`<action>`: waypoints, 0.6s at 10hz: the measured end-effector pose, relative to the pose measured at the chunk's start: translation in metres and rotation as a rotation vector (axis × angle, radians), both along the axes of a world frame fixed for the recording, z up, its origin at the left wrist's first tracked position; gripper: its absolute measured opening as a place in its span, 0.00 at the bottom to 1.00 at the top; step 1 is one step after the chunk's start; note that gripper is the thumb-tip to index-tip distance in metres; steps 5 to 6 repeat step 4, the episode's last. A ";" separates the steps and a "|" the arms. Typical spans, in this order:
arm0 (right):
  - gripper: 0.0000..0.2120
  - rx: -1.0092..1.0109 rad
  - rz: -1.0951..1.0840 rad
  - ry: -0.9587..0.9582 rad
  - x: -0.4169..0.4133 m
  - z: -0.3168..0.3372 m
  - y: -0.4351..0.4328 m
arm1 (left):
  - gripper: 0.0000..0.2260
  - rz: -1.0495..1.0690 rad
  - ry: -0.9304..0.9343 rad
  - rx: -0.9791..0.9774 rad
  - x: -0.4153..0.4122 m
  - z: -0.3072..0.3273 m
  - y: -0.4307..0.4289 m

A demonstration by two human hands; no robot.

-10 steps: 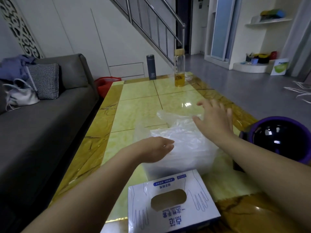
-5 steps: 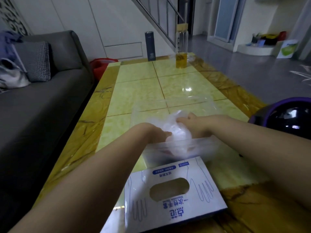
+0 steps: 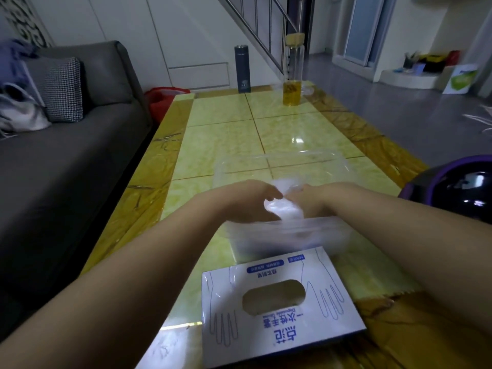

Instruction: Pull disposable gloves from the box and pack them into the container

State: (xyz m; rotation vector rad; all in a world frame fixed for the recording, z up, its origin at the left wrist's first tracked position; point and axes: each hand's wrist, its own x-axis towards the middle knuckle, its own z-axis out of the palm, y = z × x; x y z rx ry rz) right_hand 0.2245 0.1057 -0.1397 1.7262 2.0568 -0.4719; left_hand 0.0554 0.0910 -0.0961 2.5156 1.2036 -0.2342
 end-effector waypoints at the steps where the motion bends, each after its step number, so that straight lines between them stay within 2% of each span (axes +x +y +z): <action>1: 0.40 0.068 -0.010 0.023 -0.003 0.015 -0.015 | 0.13 0.002 -0.148 0.138 -0.017 0.014 -0.018; 2: 0.28 0.238 0.008 0.098 -0.005 0.041 -0.043 | 0.15 0.045 -0.175 0.178 -0.038 0.013 -0.043; 3: 0.18 0.422 -0.013 0.278 -0.009 0.061 -0.078 | 0.16 0.022 -0.165 0.282 -0.047 0.008 -0.059; 4: 0.13 0.548 -0.052 0.599 -0.012 0.089 -0.127 | 0.16 0.028 -0.114 0.424 -0.052 0.005 -0.069; 6: 0.13 0.548 -0.052 0.599 -0.012 0.089 -0.127 | 0.16 0.028 -0.114 0.424 -0.052 0.005 -0.069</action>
